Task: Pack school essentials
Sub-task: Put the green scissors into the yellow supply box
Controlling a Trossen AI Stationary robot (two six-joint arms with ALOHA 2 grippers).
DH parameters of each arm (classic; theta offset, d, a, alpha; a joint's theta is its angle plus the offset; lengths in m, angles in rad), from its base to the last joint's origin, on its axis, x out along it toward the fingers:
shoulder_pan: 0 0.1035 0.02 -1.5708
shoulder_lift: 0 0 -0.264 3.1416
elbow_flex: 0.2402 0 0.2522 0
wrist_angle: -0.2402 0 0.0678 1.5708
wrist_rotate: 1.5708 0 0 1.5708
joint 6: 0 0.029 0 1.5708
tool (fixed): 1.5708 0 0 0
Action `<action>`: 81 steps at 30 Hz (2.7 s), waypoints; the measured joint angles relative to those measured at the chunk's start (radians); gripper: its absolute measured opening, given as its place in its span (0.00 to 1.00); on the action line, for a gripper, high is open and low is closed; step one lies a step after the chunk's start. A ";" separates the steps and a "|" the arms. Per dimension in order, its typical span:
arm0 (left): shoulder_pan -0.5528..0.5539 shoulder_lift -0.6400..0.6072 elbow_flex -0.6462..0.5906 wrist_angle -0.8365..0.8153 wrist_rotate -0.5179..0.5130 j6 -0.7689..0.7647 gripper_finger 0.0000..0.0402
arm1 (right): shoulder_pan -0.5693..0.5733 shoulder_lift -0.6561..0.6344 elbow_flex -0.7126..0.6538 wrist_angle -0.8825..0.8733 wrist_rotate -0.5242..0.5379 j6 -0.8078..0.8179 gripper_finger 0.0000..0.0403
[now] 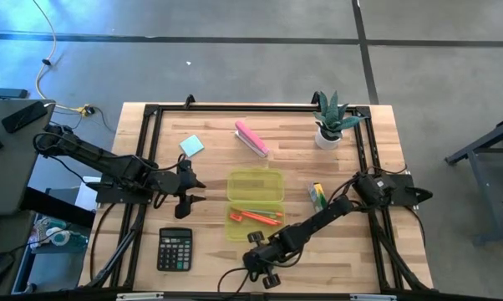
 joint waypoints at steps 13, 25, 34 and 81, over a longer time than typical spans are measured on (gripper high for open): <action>0.000 0.000 0.000 0.000 0.003 0.000 0.49 | 0.003 -0.068 -0.004 -0.001 0.029 -0.016 0.14; 0.000 0.000 0.000 0.000 0.027 -0.015 0.49 | -0.023 -0.228 -0.001 0.026 0.083 -0.189 0.10; 0.000 0.000 0.000 0.000 0.027 -0.015 0.49 | -0.055 -0.246 0.000 -0.089 0.061 -0.177 0.05; 0.000 0.000 0.000 0.004 0.027 -0.018 0.49 | 0.051 -0.063 -0.004 -0.272 0.146 -0.023 0.38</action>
